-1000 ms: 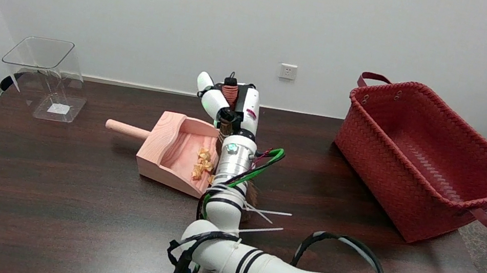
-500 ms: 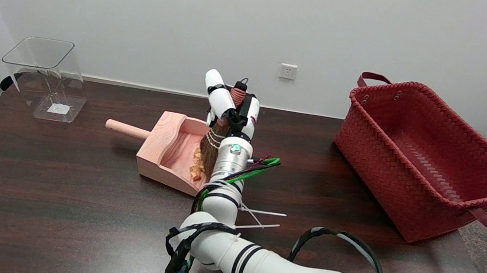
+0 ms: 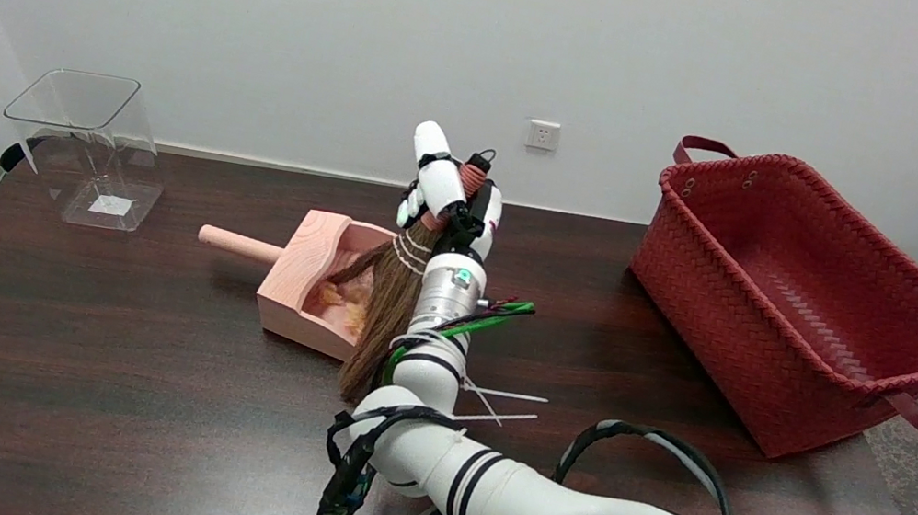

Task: Sweep the paper balls into the dustpan.

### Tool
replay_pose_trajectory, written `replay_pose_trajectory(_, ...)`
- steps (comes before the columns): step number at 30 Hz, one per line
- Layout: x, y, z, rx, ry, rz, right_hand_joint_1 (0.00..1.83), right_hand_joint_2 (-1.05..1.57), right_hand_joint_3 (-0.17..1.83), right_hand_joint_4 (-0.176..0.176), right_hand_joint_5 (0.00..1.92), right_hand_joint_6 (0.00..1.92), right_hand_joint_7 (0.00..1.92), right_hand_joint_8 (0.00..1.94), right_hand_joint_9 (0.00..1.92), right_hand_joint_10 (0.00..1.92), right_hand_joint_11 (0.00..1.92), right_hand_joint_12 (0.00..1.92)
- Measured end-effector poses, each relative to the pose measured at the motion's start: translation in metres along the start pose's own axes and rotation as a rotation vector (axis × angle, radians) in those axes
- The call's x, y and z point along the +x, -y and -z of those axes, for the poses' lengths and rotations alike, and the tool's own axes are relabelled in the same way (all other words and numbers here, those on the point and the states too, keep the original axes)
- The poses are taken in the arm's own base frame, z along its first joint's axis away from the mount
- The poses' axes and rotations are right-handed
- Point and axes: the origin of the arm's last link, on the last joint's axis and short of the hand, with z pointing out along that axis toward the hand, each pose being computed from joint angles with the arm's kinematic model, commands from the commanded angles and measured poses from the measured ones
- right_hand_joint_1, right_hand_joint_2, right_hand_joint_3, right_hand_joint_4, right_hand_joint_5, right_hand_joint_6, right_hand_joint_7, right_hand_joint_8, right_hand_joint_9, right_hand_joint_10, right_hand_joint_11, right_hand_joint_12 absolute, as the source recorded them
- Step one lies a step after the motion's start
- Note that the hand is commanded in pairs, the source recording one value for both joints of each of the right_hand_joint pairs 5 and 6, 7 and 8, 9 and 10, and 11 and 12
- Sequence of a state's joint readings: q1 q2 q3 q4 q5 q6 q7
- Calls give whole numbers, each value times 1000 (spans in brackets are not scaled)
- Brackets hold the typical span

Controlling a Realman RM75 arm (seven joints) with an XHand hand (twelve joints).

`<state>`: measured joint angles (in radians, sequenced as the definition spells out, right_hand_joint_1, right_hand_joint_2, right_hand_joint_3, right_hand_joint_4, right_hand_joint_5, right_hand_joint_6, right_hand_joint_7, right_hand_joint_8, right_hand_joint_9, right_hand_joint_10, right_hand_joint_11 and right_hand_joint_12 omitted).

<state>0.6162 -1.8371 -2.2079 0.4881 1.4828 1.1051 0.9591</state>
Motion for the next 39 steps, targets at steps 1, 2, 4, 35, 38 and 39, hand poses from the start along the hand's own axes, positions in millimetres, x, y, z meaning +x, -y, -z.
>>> replay_pose_trajectory(1, 0, 0, 0, 1, -1, -7, 587, 1571, 163, 0, 1920, 1920, 1920, 1920, 1920, 1920, 1920, 1920)
replay_pose_trajectory(2, 1, 1, -1, 1, -2, -16, 587, 1571, 161, 0, 1920, 1920, 1920, 1920, 1920, 1920, 1920, 1920)
replay_pose_trajectory(4, 1, 1, -2, 3, -3, -29, 587, 1571, 158, 0, 1920, 1920, 1920, 1920, 1920, 1920, 1920, 1920)
replay_pose_trajectory(35, 5, 18, -5, 79, -5, -145, 597, 1571, 106, 0, 1920, 1920, 1920, 1920, 1920, 1920, 1920, 1920)
replay_pose_trajectory(38, 5, 20, -5, 92, -4, -148, 606, 1571, 90, 0, 1920, 1920, 1920, 1920, 1920, 1920, 1920, 1920)
replay_pose_trajectory(39, 5, 21, -4, 97, -2, -149, 610, 1571, 81, 0, 1920, 1920, 1920, 1920, 1920, 1920, 1920, 1920)
